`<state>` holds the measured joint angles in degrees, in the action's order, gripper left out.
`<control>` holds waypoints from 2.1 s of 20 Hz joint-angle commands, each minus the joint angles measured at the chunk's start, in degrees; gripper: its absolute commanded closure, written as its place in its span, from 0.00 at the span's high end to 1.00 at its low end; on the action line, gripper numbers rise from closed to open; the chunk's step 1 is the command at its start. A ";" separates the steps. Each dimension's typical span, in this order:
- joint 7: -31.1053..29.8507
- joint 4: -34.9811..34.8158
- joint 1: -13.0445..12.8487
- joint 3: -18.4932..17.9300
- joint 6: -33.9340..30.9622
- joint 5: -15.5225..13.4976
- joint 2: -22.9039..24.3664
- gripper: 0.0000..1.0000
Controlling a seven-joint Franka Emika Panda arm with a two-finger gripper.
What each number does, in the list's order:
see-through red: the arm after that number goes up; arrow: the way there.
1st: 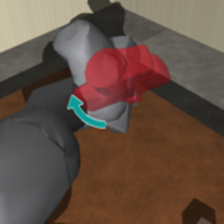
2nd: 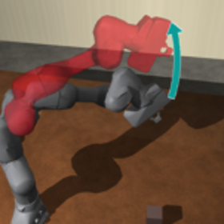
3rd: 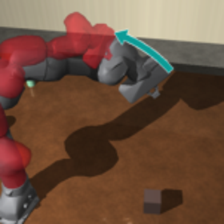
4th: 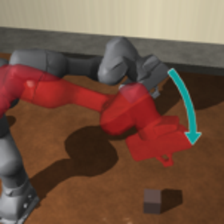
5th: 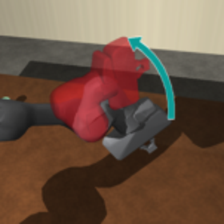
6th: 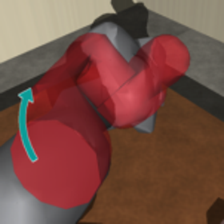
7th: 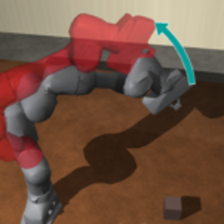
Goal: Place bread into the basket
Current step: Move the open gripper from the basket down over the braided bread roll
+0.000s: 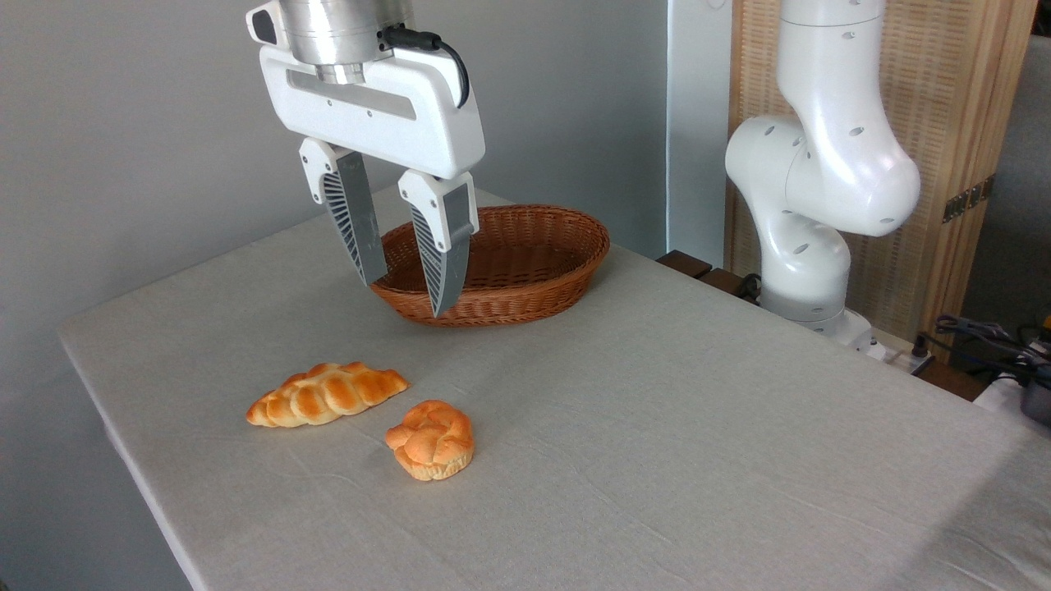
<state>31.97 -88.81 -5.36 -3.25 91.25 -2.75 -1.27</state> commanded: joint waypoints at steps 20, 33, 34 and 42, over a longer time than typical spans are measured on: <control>-0.06 -13.39 -1.76 11.94 23.96 -2.52 -2.15 1.00; 18.57 -22.63 -1.75 15.11 39.43 -1.91 -9.01 1.00; 18.48 -22.63 -1.75 15.72 40.49 -1.91 -9.79 1.00; 18.39 -22.63 -1.58 16.43 41.91 -2.34 -11.21 0.51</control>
<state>49.38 -111.07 -7.53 12.94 131.29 -4.70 -11.87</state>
